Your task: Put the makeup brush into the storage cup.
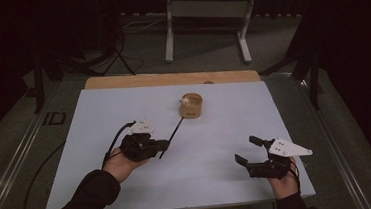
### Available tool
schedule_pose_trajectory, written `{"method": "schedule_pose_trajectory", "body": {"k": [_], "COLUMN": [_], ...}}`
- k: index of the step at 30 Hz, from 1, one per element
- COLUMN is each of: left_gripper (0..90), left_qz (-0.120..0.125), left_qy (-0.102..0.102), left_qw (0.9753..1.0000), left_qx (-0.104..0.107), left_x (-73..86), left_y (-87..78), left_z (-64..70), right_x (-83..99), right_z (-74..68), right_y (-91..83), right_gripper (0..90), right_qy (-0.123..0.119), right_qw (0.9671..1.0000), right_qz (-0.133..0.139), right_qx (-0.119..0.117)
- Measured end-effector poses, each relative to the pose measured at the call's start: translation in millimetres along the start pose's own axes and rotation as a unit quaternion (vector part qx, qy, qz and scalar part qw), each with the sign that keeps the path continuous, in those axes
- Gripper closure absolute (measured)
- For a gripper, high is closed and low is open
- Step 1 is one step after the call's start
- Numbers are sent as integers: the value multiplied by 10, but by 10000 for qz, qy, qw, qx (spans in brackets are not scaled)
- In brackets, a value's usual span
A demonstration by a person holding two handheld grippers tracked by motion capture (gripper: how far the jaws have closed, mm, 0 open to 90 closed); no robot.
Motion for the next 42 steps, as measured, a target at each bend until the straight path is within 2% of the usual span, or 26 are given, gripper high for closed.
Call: {"method": "schedule_pose_trajectory", "body": {"k": [2, 4, 8, 9, 11, 12, 15, 19, 20, 21, 22, 23, 28, 32, 35, 39, 42], "left_gripper": [860, 860, 860, 860, 860, 859, 860, 859, 859, 859, 859, 860, 859, 859, 859, 859, 859], "left_qz": [73, 98, 358, 503, 567, 637, 678, 851, 851, 844, 919, 940, 837, 946, 982, 1063, 1064], "left_qy": [-18, 8, -191, -253, -304, -246, -281, -385, -385, -358, -452, -460, -492, -717, -727, -635, -681], "left_qw": [10000, 9999, 9992, 9984, 9979, 9975, 9972, 9955, 9955, 9954, 9943, 9940, 9938, 9919, 9916, 9909, 9902], "left_qx": [8, -29, -50, -80, -56, -169, -146, -178, -178, -289, -288, -304, -539, -459, -422, -527, -589], "left_x": [27, 72, 161, 203, 222, 264, 293, 339, 339, 353, 377, 394, 483, 536, 561, 583, 579], "left_y": [-11, -9, -13, -21, -24, -19, -7, 7, 7, 17, 27, 36, 84, 125, 156, 201, 218], "left_z": [-7, -8, -25, -38, -39, -27, -10, 20, 20, 28, 39, 46, 65, 56, 63, 62, 23], "right_x": [18, 24, 20, 10, 8, 3, 3, -15, -15, -19, -22, -25, -19, -28, -41, -51, -41], "right_z": [-4, -18, -29, -24, -22, -19, -20, -39, -39, -44, -50, -54, -49, -45, -44, -45, -48], "right_y": [24, 35, 35, 27, 23, 18, 20, 18, 18, 16, 15, 13, 12, -3, -19, -32, -19], "right_gripper": [143, 144, 143, 136, 133, 130, 126, 109, 109, 109, 109, 109, 108, 108, 108, 108, 109], "right_qy": [81, 36, 133, 110, 111, 121, 51, -55, -55, -91, -133, -182, -101, -33, 16, 92, 151], "right_qw": [9999, 9997, 9995, 9997, 9997, 9997, 9998, 9999, 9999, 9999, 9998, 9998, 9997, 9996, 9997, 9996, 9996], "right_qz": [-111, -195, -205, -168, -160, -143, -171, -155, -155, -129, -123, -124, -201, -237, -211, -201, -226], "right_qx": [-95, -111, -194, -164, -150, -136, -85, -34, -34, -38, -18, 19, 78, 123, 159, 159, 90]}}
Point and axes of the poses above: each handheld gripper's, and its own axes: y roughly forward along the jaws, x roughly out of its underside, z roughly to its right, the point moved 5 cm from there along y, roughly forward along the jaws, and after that the axes turned 2 degrees about -z, right-handed, at the moved point
